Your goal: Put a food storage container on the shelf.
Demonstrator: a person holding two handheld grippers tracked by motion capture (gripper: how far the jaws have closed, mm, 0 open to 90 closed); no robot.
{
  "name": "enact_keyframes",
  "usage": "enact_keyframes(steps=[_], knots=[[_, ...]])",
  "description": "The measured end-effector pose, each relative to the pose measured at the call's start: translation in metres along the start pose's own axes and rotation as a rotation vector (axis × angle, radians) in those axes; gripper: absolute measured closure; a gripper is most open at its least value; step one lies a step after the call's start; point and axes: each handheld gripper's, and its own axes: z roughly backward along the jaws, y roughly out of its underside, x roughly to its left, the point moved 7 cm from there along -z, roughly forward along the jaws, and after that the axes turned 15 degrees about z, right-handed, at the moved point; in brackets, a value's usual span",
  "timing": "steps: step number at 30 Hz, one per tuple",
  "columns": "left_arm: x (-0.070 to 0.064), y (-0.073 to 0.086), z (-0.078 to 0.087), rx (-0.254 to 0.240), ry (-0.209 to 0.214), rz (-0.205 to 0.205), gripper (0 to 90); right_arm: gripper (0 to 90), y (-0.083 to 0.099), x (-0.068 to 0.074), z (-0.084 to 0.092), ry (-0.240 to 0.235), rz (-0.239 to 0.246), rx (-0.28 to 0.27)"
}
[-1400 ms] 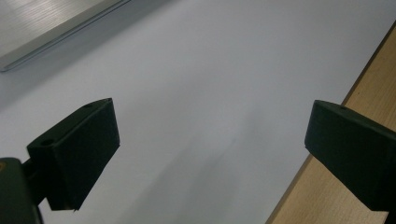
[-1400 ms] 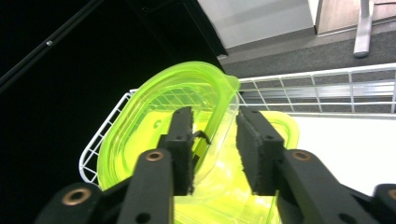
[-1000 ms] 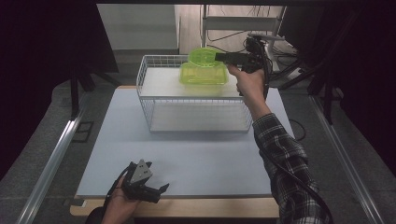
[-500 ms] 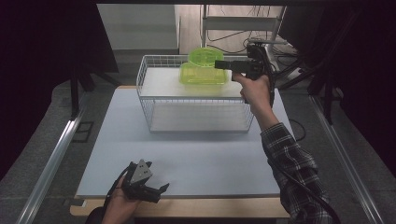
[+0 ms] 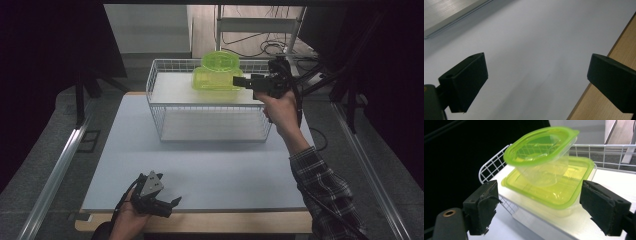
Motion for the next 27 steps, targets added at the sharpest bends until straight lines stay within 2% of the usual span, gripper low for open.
enact_keyframes(steps=[14,27], knots=[[0.0,-0.001,0.0,-0.005,0.006,0.016,3.2,11.1,0.027,0.028,0.003,-0.025,0.125,0.029],[0.0,-0.001,0.001,-0.006,0.007,0.018,3.2,9.3,0.049,0.039,0.003,-0.045,0.17,0.035]])
